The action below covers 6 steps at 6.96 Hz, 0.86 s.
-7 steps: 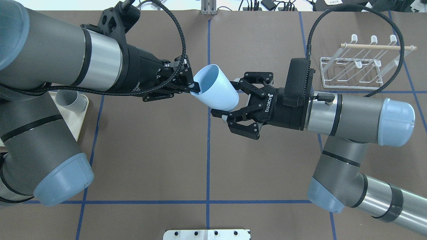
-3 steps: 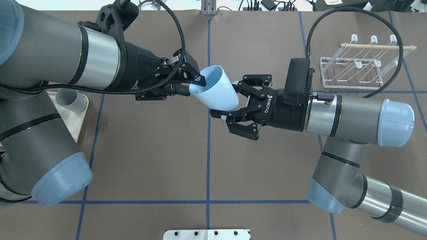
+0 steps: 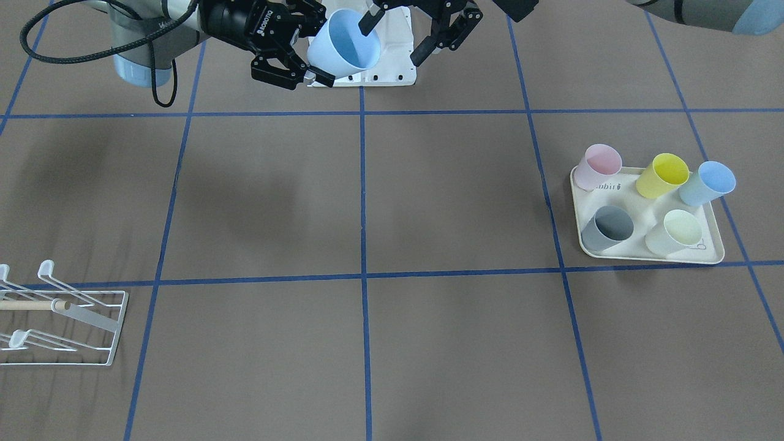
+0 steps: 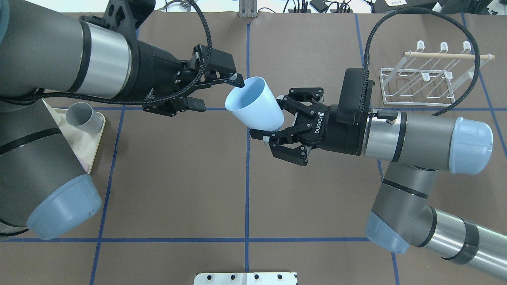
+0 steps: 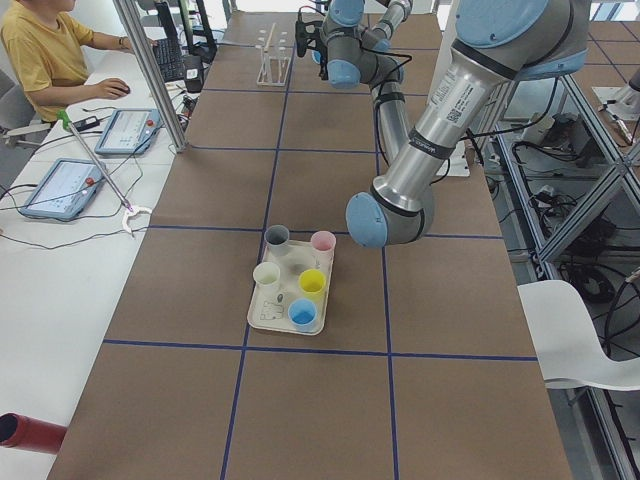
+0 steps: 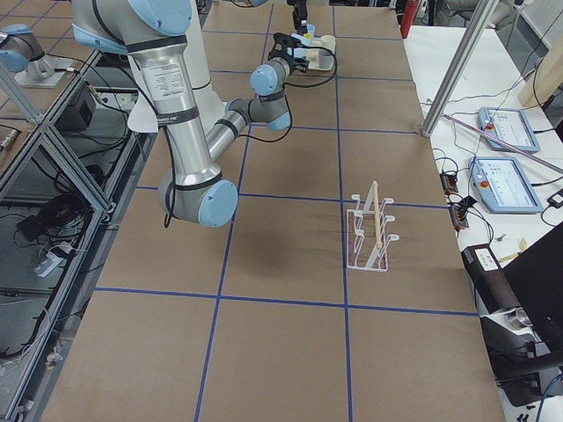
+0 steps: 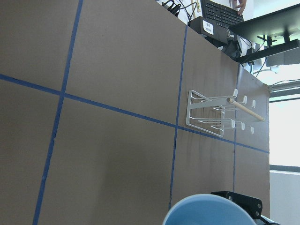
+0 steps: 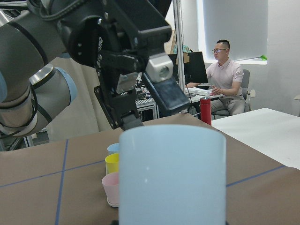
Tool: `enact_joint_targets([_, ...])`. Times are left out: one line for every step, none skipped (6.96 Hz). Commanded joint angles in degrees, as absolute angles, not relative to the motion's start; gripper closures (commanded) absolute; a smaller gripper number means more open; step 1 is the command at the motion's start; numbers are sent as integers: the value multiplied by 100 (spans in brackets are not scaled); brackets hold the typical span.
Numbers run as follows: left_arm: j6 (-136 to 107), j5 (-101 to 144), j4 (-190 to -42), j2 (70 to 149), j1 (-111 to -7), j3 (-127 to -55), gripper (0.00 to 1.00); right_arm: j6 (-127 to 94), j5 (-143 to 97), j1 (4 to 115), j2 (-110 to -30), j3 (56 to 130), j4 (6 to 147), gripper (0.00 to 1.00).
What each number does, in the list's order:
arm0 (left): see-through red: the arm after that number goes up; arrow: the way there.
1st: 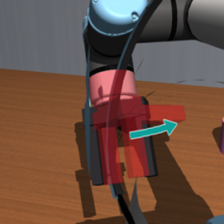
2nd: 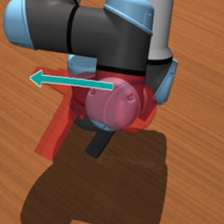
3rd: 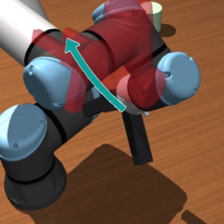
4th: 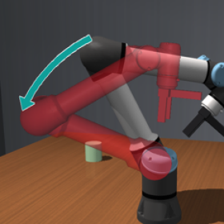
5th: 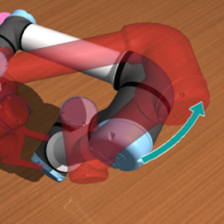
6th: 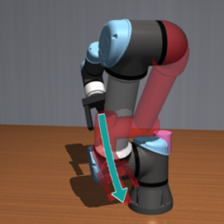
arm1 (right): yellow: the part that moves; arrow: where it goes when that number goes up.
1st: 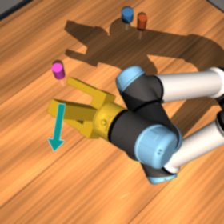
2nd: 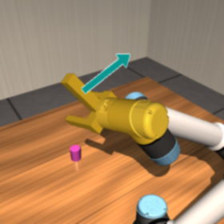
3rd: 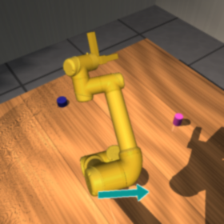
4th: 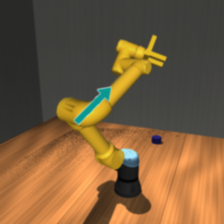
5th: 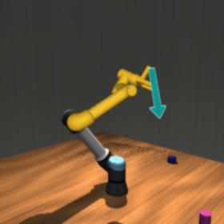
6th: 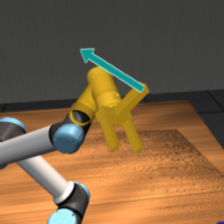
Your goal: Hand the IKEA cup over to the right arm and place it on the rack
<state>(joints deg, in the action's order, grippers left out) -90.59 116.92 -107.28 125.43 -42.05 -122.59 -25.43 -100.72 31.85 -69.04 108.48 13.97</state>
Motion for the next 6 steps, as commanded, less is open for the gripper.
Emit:
enact_joint_targets([-8144, 11795, -10679, 11974, -4464, -12453, 0, -2549, -10647, 3854, -6882, 11055, 2758, 88])
enact_joint_targets([-7695, 11778, -10679, 11701, -4621, -12463, 0, -2540, -11688, 4685, -6786, 11248, 4039, 95])
enact_joint_targets([-7377, 11743, -10679, 11524, -4693, -12463, 0, -2444, -12586, 5450, -6507, 11198, 4861, 97])
enact_joint_targets([-7252, 11733, -10679, 11444, -4754, -12445, 0, -2243, -12647, 5867, -6391, 11145, 5391, 100])
enact_joint_targets([-7199, 11733, -10679, 11382, -4772, -12445, 0, -1441, -12534, 6228, -6285, 10944, 5849, 100])
enact_joint_targets([-7198, 11733, -10679, 11373, -4772, -12454, 0, -641, -12298, 6484, -6206, 10794, 6262, 100])
